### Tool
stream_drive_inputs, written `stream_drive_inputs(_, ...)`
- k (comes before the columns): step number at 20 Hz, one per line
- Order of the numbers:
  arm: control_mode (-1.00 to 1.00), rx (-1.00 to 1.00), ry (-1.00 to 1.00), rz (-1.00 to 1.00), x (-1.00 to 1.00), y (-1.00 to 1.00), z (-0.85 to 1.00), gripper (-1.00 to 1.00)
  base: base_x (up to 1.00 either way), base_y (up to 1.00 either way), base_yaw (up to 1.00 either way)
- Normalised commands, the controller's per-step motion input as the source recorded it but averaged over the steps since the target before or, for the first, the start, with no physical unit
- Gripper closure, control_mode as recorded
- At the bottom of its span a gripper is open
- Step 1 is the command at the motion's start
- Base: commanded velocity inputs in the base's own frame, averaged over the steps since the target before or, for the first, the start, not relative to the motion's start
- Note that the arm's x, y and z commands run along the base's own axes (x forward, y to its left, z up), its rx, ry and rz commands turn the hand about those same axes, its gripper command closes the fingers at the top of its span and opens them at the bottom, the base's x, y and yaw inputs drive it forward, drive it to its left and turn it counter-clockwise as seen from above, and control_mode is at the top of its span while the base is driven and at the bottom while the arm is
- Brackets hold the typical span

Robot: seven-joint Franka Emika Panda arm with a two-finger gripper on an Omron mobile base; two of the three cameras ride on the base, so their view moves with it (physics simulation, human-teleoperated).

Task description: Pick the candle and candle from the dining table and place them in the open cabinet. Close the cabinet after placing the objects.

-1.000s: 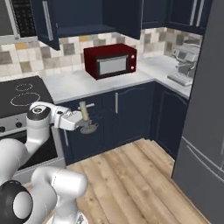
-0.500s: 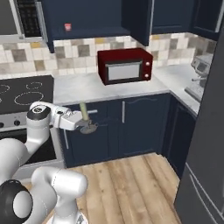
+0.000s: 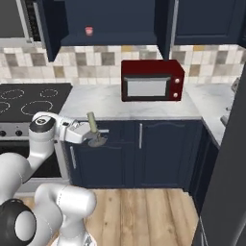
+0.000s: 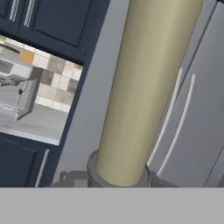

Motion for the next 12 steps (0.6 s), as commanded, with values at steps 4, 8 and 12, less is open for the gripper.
stream_drive_inputs(4, 1.00, 0.00, 0.00, 0.00, 0.00, 0.00, 0.00, 1.00, 0.70, -0.54, 0.41)
stream_drive_inputs(8, 1.00, 0.00, 0.00, 0.00, 0.00, 0.00, 0.00, 1.00, 0.65, -0.57, 0.42)
stream_drive_inputs(12, 1.00, 0.00, 0.00, 0.00, 0.00, 0.00, 0.00, 1.00, 0.66, -0.54, 0.41)
